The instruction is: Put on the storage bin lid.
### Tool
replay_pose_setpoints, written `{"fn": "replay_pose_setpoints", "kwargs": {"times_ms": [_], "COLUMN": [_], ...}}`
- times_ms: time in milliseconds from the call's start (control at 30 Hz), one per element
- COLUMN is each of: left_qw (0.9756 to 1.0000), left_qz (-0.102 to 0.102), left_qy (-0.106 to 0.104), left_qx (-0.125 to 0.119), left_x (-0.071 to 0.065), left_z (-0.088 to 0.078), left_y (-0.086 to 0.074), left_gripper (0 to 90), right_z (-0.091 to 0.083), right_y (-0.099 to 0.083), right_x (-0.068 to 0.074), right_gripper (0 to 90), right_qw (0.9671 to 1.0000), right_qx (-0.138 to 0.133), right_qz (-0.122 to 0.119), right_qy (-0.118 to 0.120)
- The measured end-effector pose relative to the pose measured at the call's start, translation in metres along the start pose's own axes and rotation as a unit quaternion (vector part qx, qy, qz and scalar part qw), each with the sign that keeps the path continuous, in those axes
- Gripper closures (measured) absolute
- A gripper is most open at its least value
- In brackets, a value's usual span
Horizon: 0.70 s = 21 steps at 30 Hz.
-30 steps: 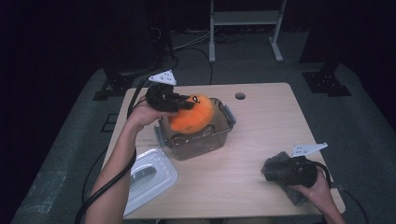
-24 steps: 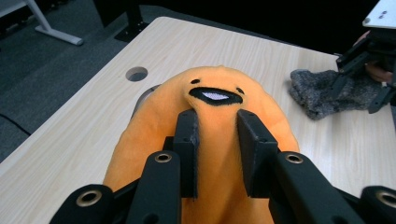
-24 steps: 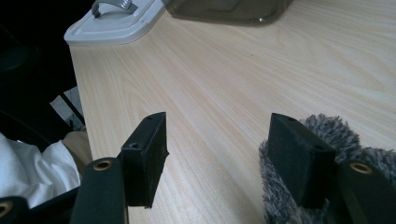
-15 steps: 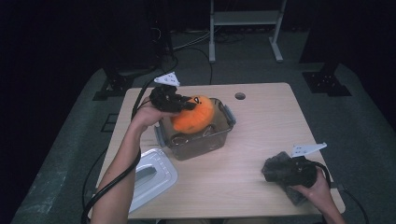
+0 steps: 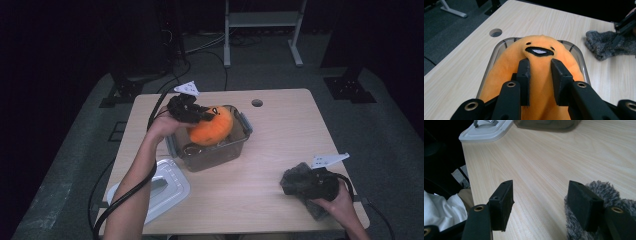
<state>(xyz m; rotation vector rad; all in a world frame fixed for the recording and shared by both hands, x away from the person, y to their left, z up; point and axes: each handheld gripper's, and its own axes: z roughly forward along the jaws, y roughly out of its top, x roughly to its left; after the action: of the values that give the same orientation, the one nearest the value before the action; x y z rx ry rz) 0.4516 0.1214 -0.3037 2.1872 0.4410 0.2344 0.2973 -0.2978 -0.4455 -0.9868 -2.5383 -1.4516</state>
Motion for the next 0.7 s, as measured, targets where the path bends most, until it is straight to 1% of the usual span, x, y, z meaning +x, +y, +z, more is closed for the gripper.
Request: {"fn": "replay_pose_setpoints", "kwargs": {"times_ms": [167, 333, 500, 533, 700], "left_qw": [1.0, 1.0, 0.9999, 0.9998, 0.9997], "left_qz": [0.0, 0.0, 0.001, 0.003, 0.001], "left_qy": [-0.002, 0.001, -0.002, -0.001, -0.003], "left_qx": [0.0, 0.007, 0.014, 0.018, 0.022], "left_x": [0.0, 0.0, -0.001, -0.001, -0.001], "left_z": [0.006, 0.013, 0.019, 0.02, 0.025], "left_y": [-0.002, -0.004, -0.006, -0.006, -0.008], "left_gripper": [71.2, 71.0, 70.8, 70.8, 70.7], "right_z": [0.0, 0.0, 0.001, 0.001, 0.001], "right_y": [0.0, 0.0, 0.0, 0.0, 0.0], "right_x": [0.0, 0.001, 0.001, 0.001, 0.001], "right_gripper": [36.9, 36.9, 36.9, 36.9, 36.9], "right_qw": [1.0, 1.0, 1.0, 1.0, 1.0], "right_qx": [-0.001, 0.001, 0.004, 0.004, 0.005], "right_qz": [0.0, -0.001, 0.0, 0.0, -0.003], "right_qy": [0.0, 0.0, 0.001, 0.001, 0.001]}}
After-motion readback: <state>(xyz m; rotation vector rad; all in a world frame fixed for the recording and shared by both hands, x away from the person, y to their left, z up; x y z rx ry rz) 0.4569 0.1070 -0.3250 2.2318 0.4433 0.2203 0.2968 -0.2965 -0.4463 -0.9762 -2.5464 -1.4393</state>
